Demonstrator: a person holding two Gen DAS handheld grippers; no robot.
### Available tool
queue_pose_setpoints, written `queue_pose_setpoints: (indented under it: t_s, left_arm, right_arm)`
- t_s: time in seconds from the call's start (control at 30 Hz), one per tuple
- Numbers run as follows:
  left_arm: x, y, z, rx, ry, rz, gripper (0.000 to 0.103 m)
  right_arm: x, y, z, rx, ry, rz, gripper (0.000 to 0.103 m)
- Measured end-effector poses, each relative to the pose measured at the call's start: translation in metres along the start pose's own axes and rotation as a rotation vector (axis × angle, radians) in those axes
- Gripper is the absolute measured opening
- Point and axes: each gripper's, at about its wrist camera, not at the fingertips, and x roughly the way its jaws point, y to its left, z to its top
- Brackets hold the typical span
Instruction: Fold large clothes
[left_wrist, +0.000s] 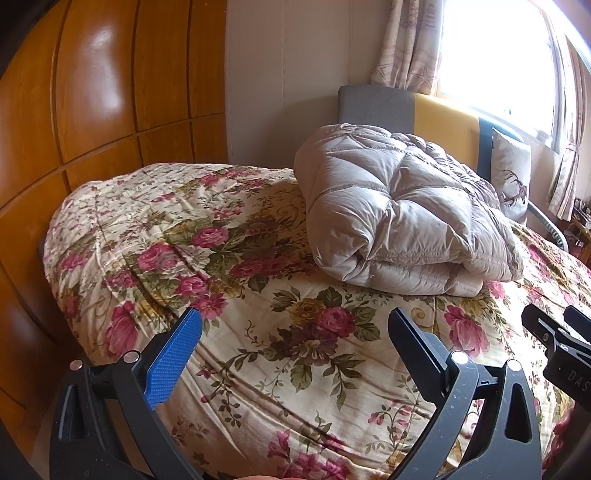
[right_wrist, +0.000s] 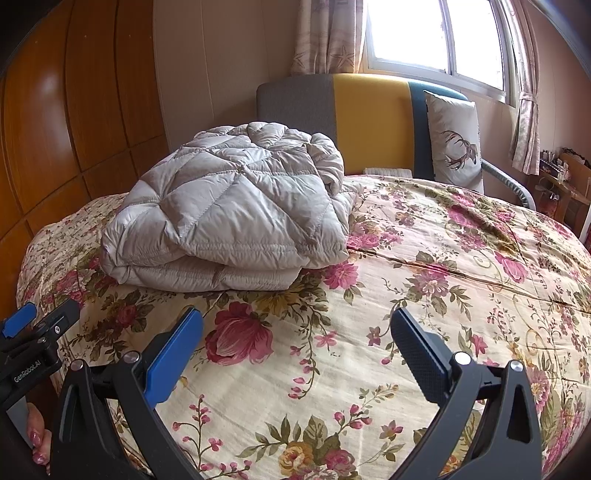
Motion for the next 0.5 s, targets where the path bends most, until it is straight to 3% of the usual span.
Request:
queue_pose_setpoints:
  t_s: [0.5]
  left_arm:
    - [0.001, -0.005, -0.001, 0.01, 0.024, 0.009, 0.1]
  right_arm:
    - [0.0057, -0.0025, -0.002, 0.009, 0.029, 0.005, 0.101]
